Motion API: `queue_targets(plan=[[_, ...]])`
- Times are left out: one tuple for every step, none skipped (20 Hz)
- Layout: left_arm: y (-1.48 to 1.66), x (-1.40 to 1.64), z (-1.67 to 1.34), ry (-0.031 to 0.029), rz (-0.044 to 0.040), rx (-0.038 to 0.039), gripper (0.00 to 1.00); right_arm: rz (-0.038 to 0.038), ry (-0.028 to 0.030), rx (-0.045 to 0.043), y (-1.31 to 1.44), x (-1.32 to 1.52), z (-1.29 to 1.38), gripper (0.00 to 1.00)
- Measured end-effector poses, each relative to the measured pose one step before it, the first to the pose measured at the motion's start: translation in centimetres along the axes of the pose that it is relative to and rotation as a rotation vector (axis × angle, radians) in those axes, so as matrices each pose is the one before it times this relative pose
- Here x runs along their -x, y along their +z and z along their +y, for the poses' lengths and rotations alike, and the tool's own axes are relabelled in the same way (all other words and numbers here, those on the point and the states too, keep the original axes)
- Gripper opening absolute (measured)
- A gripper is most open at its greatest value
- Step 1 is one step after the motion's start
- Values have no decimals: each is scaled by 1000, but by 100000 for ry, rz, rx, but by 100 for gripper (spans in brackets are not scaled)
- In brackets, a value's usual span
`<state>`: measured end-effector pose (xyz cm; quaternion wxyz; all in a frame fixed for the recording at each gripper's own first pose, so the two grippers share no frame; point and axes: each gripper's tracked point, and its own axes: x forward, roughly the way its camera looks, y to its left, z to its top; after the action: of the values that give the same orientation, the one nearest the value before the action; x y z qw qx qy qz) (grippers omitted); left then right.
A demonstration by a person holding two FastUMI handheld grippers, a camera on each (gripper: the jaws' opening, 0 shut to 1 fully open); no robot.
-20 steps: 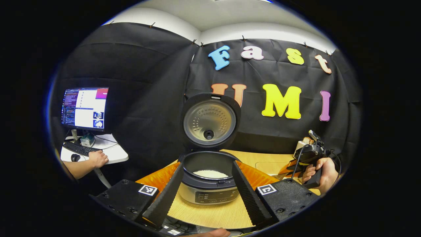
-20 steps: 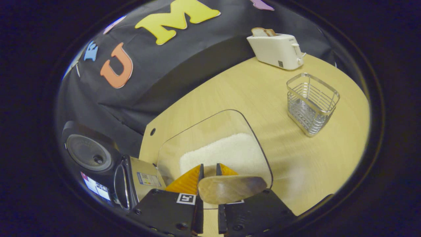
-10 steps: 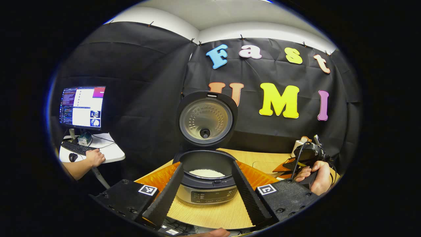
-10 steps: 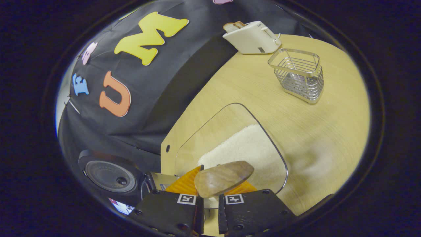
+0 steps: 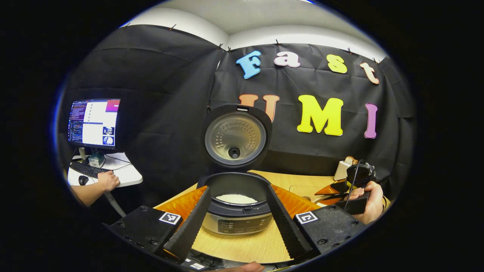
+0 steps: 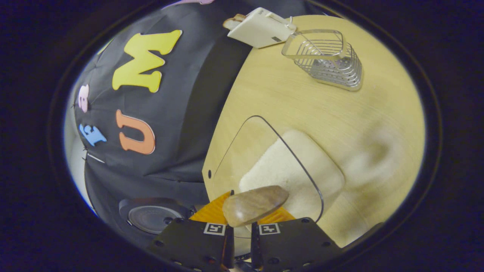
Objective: Close the left gripper, press the button to open the rice cooker; take a wooden spoon from the chopstick holder with the right hand, scoop a spoonful of rice and pour it into the rice cooker, then put the wooden spoon back into the chopstick holder.
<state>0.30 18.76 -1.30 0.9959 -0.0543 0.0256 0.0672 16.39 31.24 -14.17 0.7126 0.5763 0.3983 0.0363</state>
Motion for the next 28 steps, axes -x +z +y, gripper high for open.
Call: queue_targets(plan=[[-65,6,-104,-19,95,-406,94,539,1587,-2400,41,111,125,17],[56,-11,17,90,-119,-472,94,1039,1697,-2526,75,12,136,17],[20,-43,73,19,-219,-255,94,1577,1834,-2965,-100,40,165,17],[46,56,105,-218,-105,-92,94,1379,1666,-3121,-33,278,245,17],[38,-21,-116,-143,-295,111,94,1032,1525,-2497,63,53,240,18],[33,13,52,12,-107,215,94,455,1227,-1314,-12,288,396,18],[-35,0,-41,86,107,117,94,72,546,104,-66,422,440,18],[25,41,32,176,90,-181,94,-641,131,577,-258,857,683,17],[-20,-21,173,304,130,-253,94,-591,693,1166,-43,319,679,17],[-61,79,120,225,98,-262,94,-778,1380,1427,-87,606,778,17],[69,0,19,-58,-133,-259,94,-600,1503,1406,-83,512,837,17],[65,106,-89,-309,-214,-252,94,-332,1302,1034,-256,545,925,17],[78,75,-42,-164,-193,-290,94,81,1252,992,-286,440,845,17],[74,109,131,90,-271,-393,94,100,1356,1248,-359,544,1044,17],[117,94,105,151,-328,-342,94,257,908,1729,-397,411,974,17],[109,61,135,41,-353,-334,94,-316,470,1805,-480,486,1007,17],[116,175,59,10,-409,-298,94,-662,560,1969,-312,332,908,17],[122,147,150,215,-407,-369,94,-645,1094,2350,-505,274,1175,15],[171,109,369,466,-618,-199,94,-475,1085,2177,-313,121,1068,15],[123,108,311,577,-412,248,94,252,330,1201,-470,201,981,17],[34,50,265,321,-231,451,94,488,256,661,-374,-13,857,17],[82,72,251,276,-239,486,94,206,610,919,-400,-35,985,17],[-32,12,227,230,82,198,94,-392,628,1457,-146,13,1031,17],[68,75,376,496,-235,-134,94,-1285,377,1895,-114,170,1004,17],[106,61,524,923,-320,26,94,-2019,142,3068,-144,-128,1028,17],[-20,-45,570,1192,-159,127,94,-1968,-209,4056,-356,-39,1030,17],[-59,-30,416,911,3,170,94,-1348,-291,3796,-495,-240,848,17],[-153,-47,529,802,558,276,94,-442,-124,3163,-804,-445,877,17]])
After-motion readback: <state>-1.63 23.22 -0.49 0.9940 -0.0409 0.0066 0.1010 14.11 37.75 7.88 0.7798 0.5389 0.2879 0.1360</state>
